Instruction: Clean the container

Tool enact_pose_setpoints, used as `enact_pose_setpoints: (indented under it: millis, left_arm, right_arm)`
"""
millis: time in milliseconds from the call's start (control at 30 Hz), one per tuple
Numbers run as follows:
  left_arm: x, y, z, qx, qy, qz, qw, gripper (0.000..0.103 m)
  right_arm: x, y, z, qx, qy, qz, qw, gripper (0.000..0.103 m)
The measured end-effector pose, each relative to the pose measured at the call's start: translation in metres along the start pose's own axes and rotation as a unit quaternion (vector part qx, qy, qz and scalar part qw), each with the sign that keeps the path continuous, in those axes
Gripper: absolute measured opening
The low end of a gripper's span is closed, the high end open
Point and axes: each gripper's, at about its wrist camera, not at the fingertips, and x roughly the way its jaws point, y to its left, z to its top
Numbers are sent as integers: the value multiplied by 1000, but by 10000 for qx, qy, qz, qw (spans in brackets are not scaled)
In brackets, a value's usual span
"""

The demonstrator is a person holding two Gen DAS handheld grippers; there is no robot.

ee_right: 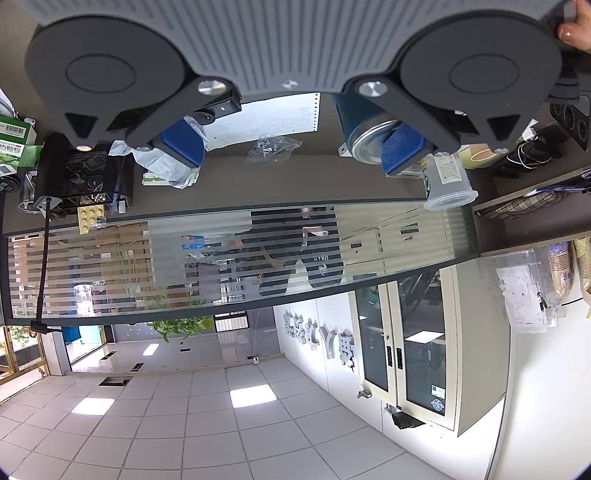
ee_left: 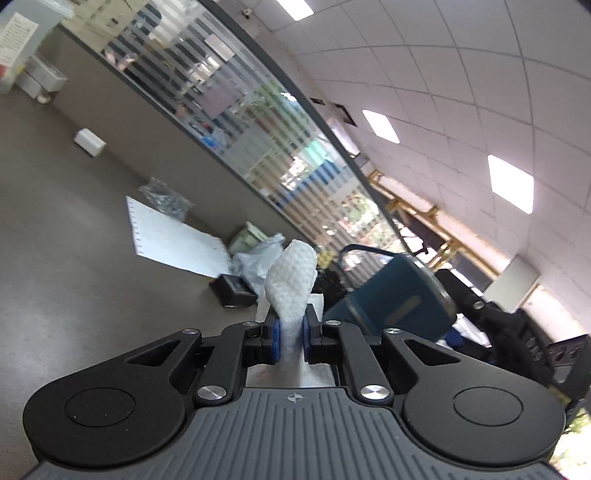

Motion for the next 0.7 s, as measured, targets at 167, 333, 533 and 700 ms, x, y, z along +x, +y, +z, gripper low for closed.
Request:
enact_pose_setpoints:
  millis: [167,333,533,700]
  left_arm:
    - [16,17,-10,467,525,1132,9911,15]
    - [31,31,-26,784,911,1872,9749,15]
    - [38,31,-31,1094,1014,2185,9644,26]
    - [33,24,-29,1575,866,2601,9487,42]
  right_arm:
    - [0,-1,0,48,1,34,10000,103]
    - [0,-1,0,40,-6,37,10000,103]
    - [0,1,3,56,1,43,10000,103]
    - [0,0,3,59,1,46,10000,103]
